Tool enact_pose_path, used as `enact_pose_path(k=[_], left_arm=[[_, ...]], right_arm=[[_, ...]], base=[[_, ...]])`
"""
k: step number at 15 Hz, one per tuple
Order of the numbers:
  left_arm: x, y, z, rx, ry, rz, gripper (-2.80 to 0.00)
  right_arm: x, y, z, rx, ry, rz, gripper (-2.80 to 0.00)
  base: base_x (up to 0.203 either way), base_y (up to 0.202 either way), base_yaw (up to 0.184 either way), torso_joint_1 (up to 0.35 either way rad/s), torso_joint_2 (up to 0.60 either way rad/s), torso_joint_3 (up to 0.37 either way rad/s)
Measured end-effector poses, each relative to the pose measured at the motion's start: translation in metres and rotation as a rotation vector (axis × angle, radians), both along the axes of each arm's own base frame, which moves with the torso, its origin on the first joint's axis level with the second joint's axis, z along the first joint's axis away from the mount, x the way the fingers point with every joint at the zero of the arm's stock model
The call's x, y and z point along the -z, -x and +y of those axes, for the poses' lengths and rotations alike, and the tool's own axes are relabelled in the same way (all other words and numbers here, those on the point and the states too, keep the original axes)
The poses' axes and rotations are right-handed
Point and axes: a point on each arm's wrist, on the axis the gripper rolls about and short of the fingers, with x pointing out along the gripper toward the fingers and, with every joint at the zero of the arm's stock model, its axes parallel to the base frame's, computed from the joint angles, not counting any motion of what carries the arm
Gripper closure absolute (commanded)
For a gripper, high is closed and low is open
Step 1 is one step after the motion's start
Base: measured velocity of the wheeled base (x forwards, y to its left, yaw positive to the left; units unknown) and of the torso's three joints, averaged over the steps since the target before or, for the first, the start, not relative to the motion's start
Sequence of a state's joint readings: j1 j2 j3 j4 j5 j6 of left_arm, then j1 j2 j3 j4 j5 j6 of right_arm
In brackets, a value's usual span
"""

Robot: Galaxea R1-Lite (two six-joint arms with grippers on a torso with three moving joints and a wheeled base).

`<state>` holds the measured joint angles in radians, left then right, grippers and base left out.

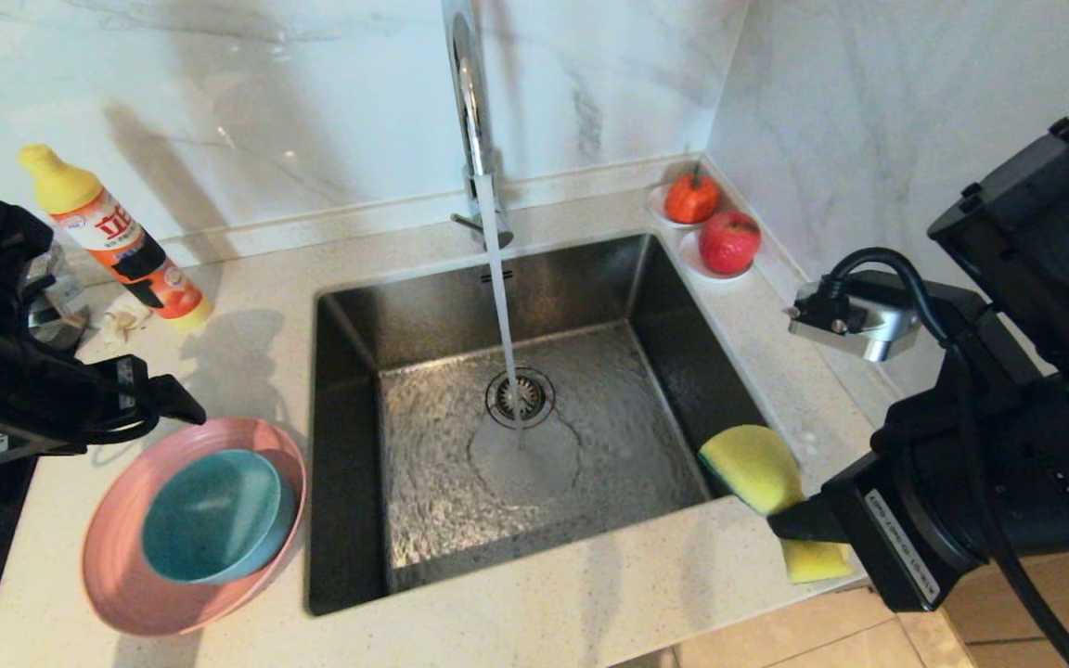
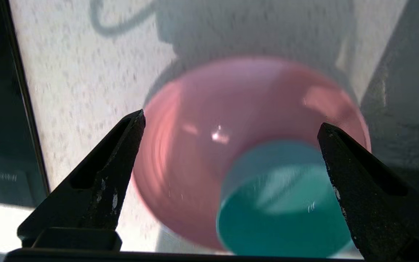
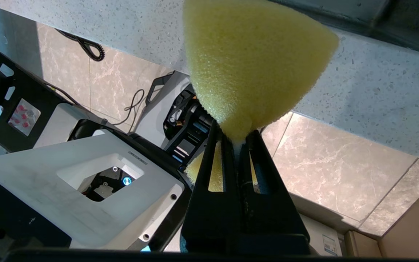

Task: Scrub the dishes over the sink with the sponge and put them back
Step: Pick up a bowl and the sponge

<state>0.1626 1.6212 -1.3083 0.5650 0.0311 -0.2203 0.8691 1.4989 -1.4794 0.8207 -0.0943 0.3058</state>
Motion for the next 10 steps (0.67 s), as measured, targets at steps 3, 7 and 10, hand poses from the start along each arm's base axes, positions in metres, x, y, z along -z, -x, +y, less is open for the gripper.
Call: enact_pose_path(k=[3,7,10], left_arm=[[0.011,0.007,-0.001,0.006,-0.003,0.042,-2.80],[0.021,0.009,-0.001,0.004,0.000,0.079,-2.80],[0.027,0.003,0.000,0.004,0.001,0.082,-2.80]], right_arm=[[0.000,0.000,0.000,0.001,0.000,0.001,0.00],[-0.001,-0.001,-0.001,0.012,-0.004,-0.001,0.00],[0.000,-0.002,0.000,0.013,-0.001,0.001,0.00]], base=[[0.000,0.000,0.000,0.000,0.00,0.000],[0.000,0.000,0.000,0.000,0.00,0.000],[0.000,0.000,0.000,0.000,0.00,0.000]])
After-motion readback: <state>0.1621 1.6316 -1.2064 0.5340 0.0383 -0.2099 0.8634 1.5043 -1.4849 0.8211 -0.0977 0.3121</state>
